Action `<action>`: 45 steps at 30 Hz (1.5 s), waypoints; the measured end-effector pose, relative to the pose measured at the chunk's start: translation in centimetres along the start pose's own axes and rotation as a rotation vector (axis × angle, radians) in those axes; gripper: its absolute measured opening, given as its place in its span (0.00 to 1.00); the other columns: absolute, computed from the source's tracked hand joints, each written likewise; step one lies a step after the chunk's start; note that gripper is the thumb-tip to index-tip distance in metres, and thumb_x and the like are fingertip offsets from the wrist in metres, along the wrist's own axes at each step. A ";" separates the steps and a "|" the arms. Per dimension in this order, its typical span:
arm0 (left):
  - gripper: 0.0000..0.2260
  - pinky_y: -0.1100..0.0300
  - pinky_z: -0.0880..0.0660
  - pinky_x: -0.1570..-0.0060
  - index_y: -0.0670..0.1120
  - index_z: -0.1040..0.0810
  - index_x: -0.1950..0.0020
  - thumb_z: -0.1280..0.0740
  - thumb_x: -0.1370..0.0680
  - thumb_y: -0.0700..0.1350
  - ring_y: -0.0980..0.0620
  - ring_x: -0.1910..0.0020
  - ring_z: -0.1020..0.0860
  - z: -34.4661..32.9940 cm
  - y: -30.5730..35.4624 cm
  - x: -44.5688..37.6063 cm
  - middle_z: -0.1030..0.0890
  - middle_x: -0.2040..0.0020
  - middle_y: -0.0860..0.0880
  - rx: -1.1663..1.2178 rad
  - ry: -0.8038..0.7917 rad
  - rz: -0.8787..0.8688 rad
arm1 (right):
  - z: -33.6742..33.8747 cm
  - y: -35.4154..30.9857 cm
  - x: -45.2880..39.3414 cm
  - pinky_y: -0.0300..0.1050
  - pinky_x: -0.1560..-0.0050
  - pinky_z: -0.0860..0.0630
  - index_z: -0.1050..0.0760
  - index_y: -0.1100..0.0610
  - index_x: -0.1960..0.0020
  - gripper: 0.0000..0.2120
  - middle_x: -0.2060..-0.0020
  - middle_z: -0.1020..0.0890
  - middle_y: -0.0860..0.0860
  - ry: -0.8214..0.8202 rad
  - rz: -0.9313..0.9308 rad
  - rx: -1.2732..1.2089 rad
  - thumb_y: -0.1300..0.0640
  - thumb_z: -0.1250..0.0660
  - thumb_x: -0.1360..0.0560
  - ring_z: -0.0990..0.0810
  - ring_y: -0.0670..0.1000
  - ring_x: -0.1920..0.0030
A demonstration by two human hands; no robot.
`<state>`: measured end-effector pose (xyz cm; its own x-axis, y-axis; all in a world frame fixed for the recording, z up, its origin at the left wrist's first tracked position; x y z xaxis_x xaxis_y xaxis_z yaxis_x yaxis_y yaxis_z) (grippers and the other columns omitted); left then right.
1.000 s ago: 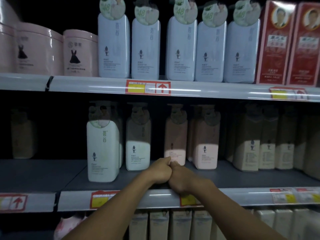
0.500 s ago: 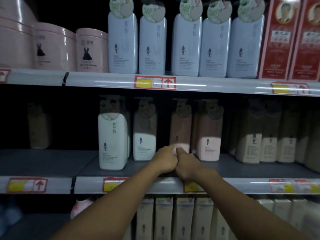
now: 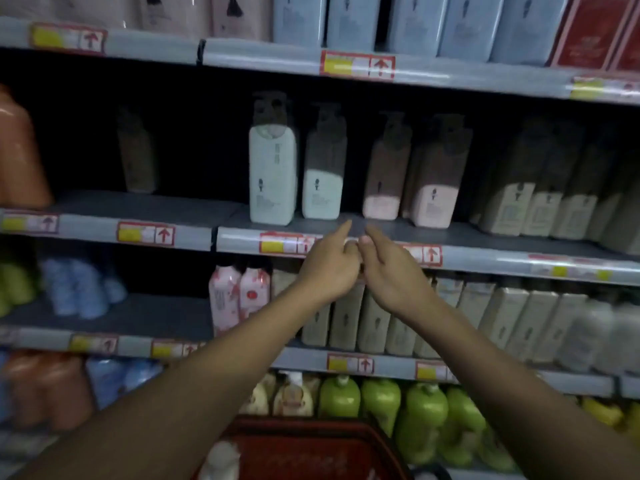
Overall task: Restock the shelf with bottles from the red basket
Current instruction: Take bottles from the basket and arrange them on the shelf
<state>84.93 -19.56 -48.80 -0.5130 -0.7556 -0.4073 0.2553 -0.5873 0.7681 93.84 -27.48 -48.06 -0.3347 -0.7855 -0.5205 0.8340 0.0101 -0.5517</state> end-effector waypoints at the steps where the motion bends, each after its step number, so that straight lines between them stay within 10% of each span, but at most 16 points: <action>1: 0.24 0.51 0.35 0.25 0.51 0.40 0.19 0.44 0.16 0.47 0.46 0.24 0.32 0.0 -1.2 1.8 0.32 0.21 0.45 -0.015 0.029 0.013 | -1.0 0.0 1.7 0.40 0.43 0.33 0.31 0.61 0.25 0.23 0.30 0.23 0.60 -0.017 -0.002 -0.018 0.49 0.47 0.13 0.25 0.60 0.31; 7: 0.23 0.48 0.38 0.23 0.46 0.37 0.20 0.43 0.15 0.43 0.41 0.23 0.35 -1.6 -10.4 13.2 0.32 0.22 0.44 -0.159 0.010 0.080 | -10.1 3.5 12.1 0.43 0.32 0.32 0.39 0.56 0.19 0.27 0.24 0.28 0.55 -0.264 -0.005 -0.013 0.45 0.48 0.14 0.28 0.56 0.26; 12: 0.23 0.65 0.27 0.53 0.49 0.35 0.20 0.40 0.16 0.48 0.47 0.46 0.18 -3.9 -21.2 21.8 0.19 0.34 0.45 -0.253 -0.319 0.310 | -17.9 11.0 19.8 0.51 0.36 0.24 0.32 0.57 0.23 0.24 0.35 0.19 0.61 -0.568 -0.132 0.116 0.52 0.36 0.17 0.20 0.62 0.35; 17: 0.23 0.55 0.27 0.34 0.46 0.32 0.22 0.37 0.18 0.43 0.46 0.31 0.25 -6.4 -27.7 25.6 0.26 0.26 0.45 -0.262 -0.502 0.463 | -24.6 15.6 25.2 0.29 0.46 0.37 0.24 0.53 0.28 0.23 0.35 0.18 0.55 -0.913 -0.208 0.125 0.51 0.29 0.21 0.20 0.56 0.34; 21: 0.23 0.53 0.27 0.34 0.47 0.30 0.25 0.35 0.20 0.43 0.45 0.30 0.25 -10.3 -27.1 25.6 0.24 0.28 0.44 -0.281 -0.615 0.344 | -28.9 16.4 28.8 0.41 0.44 0.25 0.20 0.51 0.36 0.15 0.46 0.15 0.49 -1.073 -0.241 -0.028 0.51 0.27 0.23 0.16 0.53 0.42; 30: 0.29 0.50 0.31 0.32 0.44 0.33 0.23 0.31 0.23 0.49 0.41 0.30 0.28 -11.8 -28.7 26.3 0.26 0.29 0.42 -0.407 -0.753 0.316 | -31.1 15.3 28.9 0.45 0.56 0.24 0.20 0.57 0.48 0.18 0.52 0.14 0.55 -0.939 -0.037 0.142 0.45 0.29 0.31 0.15 0.59 0.50; 40: 0.51 0.46 0.26 0.34 0.53 0.55 0.17 0.23 0.29 0.47 0.46 0.27 0.29 -10.9 -27.4 27.1 0.32 0.23 0.46 -0.123 -0.654 0.242 | -20.5 12.6 19.3 0.49 0.77 0.32 0.21 0.63 0.72 0.32 0.78 0.21 0.58 -0.437 -0.378 0.132 0.31 0.31 0.43 0.31 0.46 0.75; 45: 0.54 0.53 0.29 0.40 0.58 0.56 0.18 0.21 0.32 0.52 0.48 0.30 0.36 -10.3 -25.3 25.8 0.34 0.28 0.53 -0.076 -0.104 0.263 | -15.9 9.5 17.4 0.54 0.70 0.26 0.18 0.63 0.70 0.25 0.77 0.19 0.58 -0.229 -0.439 -0.023 0.39 0.27 0.38 0.20 0.50 0.75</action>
<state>73.69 -27.17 -83.81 -0.5012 -0.8533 -0.1437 0.4492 -0.3985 0.7996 88.99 -31.24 -72.74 -0.5456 -0.8341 -0.0806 0.6251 -0.3410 -0.7021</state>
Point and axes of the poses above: each hand's wrist, its own x-axis away from the middle knuckle, its own z-axis out of the back of the hand, y = z × x, the point moved 6 cm from there along -x, towards the middle knuckle
